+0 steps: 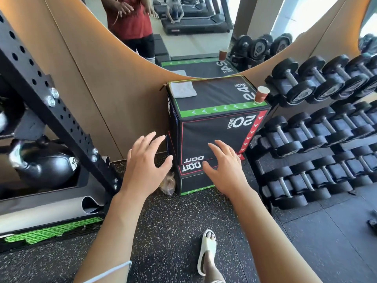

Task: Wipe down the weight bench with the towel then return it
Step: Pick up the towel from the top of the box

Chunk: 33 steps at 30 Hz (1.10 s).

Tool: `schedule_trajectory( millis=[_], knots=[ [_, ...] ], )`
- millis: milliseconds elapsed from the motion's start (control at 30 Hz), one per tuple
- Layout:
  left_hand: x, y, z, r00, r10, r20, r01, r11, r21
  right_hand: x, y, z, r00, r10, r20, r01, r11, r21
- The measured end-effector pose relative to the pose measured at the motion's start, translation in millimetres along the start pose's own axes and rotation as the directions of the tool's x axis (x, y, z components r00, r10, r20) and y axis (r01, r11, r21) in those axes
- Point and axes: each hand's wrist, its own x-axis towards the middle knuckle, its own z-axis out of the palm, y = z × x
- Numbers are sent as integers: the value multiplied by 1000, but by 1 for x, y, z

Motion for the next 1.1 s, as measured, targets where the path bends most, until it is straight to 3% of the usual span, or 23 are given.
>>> schedule_trajectory(
  millis=[600, 1100],
  knots=[
    [218, 62, 110, 999, -35, -3, 35, 997, 67, 244, 120, -33, 996, -61, 61, 59, 997, 41],
    [345, -3, 139, 998, -49, 50, 45, 997, 69, 378, 115, 21, 995, -48, 90, 43, 997, 57]
  ],
)
